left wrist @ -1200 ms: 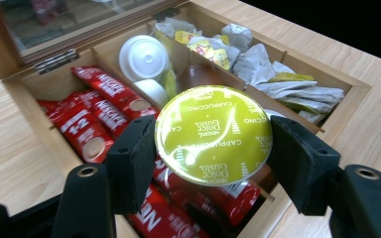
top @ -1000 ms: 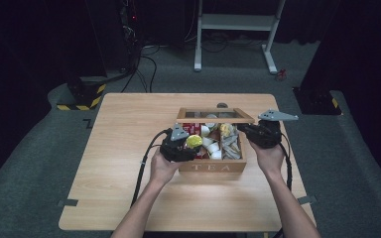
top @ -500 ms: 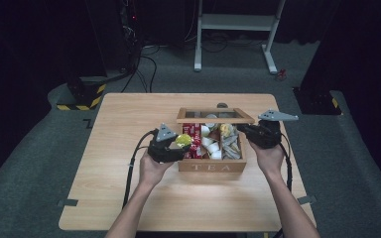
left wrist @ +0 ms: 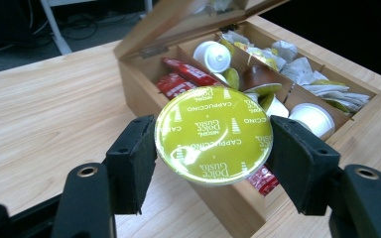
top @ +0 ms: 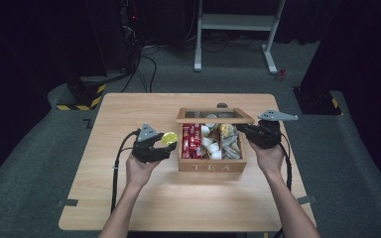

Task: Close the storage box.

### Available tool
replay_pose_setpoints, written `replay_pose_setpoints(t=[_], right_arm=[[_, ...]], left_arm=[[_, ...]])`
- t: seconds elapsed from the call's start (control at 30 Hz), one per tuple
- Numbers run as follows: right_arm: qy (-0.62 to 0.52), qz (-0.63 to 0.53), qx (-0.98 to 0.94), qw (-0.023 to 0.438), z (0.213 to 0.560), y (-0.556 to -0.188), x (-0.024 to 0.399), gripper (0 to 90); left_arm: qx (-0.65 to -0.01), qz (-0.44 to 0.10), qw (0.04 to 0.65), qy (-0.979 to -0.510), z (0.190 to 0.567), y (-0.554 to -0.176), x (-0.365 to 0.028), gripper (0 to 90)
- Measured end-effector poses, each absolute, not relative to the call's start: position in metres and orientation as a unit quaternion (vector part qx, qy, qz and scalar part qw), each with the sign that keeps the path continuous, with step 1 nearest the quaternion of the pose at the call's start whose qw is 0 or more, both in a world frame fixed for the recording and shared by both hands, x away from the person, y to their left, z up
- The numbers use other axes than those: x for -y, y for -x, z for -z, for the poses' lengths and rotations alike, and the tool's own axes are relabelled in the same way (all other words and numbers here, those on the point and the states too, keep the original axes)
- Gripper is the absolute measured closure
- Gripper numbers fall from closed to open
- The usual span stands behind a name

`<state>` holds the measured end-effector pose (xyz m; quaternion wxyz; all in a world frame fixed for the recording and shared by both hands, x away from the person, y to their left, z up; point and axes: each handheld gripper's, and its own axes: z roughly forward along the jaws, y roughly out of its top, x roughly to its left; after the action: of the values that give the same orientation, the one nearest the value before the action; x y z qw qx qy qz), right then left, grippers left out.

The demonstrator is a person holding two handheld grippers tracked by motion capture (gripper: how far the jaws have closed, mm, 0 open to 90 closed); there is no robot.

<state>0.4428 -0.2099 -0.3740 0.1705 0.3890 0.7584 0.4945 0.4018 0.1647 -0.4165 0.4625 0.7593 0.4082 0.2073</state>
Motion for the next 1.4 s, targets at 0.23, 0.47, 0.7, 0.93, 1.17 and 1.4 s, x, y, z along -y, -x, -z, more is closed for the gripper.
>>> replay_pose_setpoints(t=[0.23, 0.47, 0.7, 0.93, 1.17, 1.4], right_arm=[[-0.391, -0.494, -0.758, 0.167, 0.374, -0.442, 0.21, 86.6], [-0.389, -0.496, -0.758, 0.167, 0.374, -0.442, 0.21, 86.6], [-0.388, -0.496, -0.759, 0.167, 0.374, -0.441, 0.21, 86.6], [-0.387, -0.497, -0.76, 0.163, 0.375, -0.439, 0.211, 86.3], [-0.387, -0.498, -0.759, 0.164, 0.376, -0.438, 0.21, 86.3], [-0.386, -0.495, -0.76, 0.165, 0.375, -0.437, 0.211, 86.3]], left_arm=[[-0.417, -0.22, 0.463, -0.751, 0.413, -0.395, -0.183, 37.2], [-0.437, -0.222, 0.463, -0.738, 0.418, -0.387, -0.206, 37.2], [-0.453, -0.231, 0.461, -0.727, 0.421, -0.38, -0.226, 37.3], [-0.47, -0.243, 0.455, -0.716, 0.428, -0.373, -0.243, 37.2], [-0.484, -0.248, 0.449, -0.709, 0.432, -0.367, -0.257, 37.2], [-0.494, -0.258, 0.439, -0.705, 0.44, -0.362, -0.263, 37.2]])
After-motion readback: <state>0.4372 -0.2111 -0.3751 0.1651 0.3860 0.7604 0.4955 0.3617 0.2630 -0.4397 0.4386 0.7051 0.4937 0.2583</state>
